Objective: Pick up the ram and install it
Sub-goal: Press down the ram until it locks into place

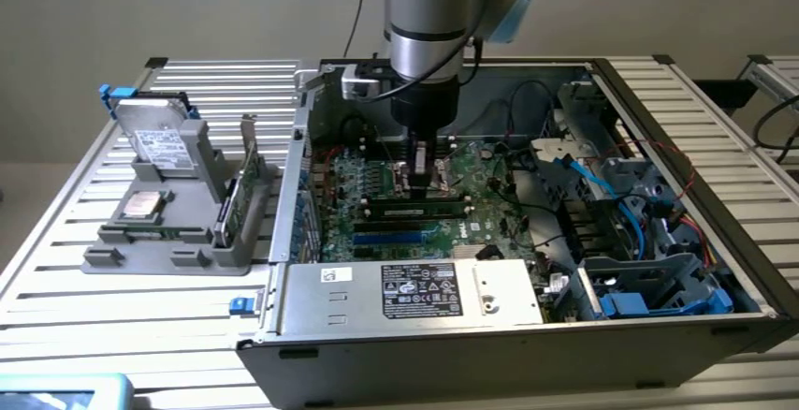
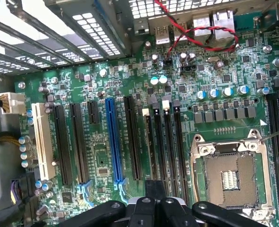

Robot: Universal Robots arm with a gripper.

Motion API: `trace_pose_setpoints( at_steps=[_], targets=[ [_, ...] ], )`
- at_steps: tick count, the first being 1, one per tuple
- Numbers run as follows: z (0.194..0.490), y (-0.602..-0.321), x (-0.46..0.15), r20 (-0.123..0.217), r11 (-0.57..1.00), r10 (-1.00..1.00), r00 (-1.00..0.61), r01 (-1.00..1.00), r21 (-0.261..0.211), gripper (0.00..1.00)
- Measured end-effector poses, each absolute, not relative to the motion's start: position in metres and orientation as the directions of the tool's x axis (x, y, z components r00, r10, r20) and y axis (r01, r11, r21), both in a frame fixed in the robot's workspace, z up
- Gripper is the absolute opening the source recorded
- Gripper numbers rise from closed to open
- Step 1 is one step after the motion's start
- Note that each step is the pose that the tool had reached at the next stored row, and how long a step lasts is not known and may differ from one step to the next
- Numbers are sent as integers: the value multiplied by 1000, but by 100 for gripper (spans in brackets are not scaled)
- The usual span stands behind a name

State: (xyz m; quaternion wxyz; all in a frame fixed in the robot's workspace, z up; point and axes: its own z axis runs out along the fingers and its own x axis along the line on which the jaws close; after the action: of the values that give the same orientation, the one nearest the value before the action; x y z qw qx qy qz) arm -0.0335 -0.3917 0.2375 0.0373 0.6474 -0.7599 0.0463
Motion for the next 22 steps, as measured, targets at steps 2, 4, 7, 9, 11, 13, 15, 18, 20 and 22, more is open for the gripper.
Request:
trace_pose_setpoints(
  at_steps=[2, 4, 7, 9, 11, 13, 15, 18, 20, 22],
  targets=[
    [238, -392, -34, 116, 177, -977, -178, -984, -24, 11],
    [237, -392, -33, 115, 194, -974, -196, -981, -27, 11],
    [237, -392, -33, 114, 219, -968, -221, -975, -33, 11],
    [237, -392, -33, 113, 238, -964, -240, -971, -36, 11],
    [237, -392, -34, 112, 259, -959, -261, -965, -37, 11],
    [238, -392, -34, 112, 282, -952, -284, -959, -38, 11],
    [238, -392, -34, 112, 305, -945, -308, -951, -39, 11],
    [238, -392, -34, 111, 340, -933, -343, -939, -40, 11],
    [237, -392, -33, 109, 363, -925, -365, -931, -40, 11],
    [237, -392, -34, 105, 384, -917, -386, -923, -38, 11]
  ],
)
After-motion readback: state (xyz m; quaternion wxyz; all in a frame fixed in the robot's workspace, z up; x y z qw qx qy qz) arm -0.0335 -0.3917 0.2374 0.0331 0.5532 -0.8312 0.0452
